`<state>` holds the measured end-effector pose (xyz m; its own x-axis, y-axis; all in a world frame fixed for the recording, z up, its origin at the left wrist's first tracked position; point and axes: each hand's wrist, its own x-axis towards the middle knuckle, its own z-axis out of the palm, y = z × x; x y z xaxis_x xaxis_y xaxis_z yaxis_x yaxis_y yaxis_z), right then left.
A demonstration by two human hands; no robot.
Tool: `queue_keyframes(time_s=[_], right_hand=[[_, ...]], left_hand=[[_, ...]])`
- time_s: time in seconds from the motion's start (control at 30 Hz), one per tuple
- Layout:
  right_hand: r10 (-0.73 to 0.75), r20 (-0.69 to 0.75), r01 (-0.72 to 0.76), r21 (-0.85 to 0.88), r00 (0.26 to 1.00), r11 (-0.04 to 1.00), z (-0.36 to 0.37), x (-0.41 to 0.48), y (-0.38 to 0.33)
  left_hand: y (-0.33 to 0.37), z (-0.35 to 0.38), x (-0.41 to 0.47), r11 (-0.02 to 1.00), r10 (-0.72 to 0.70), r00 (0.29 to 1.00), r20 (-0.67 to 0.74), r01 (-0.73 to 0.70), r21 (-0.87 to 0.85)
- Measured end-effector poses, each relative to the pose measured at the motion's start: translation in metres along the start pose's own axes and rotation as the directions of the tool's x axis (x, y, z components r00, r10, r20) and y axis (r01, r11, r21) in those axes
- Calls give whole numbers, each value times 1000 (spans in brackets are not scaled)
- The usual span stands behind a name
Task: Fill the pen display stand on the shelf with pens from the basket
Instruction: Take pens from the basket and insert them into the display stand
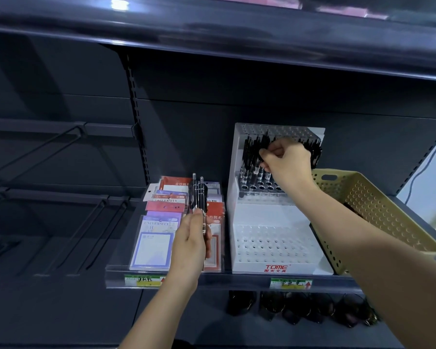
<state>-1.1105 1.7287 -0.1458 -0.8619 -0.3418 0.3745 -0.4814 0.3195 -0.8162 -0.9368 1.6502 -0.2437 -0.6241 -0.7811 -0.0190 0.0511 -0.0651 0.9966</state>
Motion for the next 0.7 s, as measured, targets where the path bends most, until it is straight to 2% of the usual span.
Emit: queue_keyframes(time_s=[0.17, 0.37, 0.57, 0.63, 0.7], right_hand=[[18, 74, -13, -66, 997, 998, 7, -3, 12], [35, 77, -30, -67, 996, 997, 10, -4, 14], [47, 45, -48, 23, 998, 999, 3, -30, 11], [66, 176, -77, 57, 982, 995, 0, -46, 6], [100, 368, -157, 128, 924, 979, 0, -62, 2]], left_hand=[[2, -1, -2, 999, -35, 999, 23, 35, -1], [0, 1, -3, 1000, -23, 999, 41, 23, -9], [1, 4, -6, 999, 12, 998, 56, -14, 36], [4, 8, -9, 1000, 19, 997, 69, -20, 15], [7, 12, -12, 1000, 25, 996, 89, -25, -1]])
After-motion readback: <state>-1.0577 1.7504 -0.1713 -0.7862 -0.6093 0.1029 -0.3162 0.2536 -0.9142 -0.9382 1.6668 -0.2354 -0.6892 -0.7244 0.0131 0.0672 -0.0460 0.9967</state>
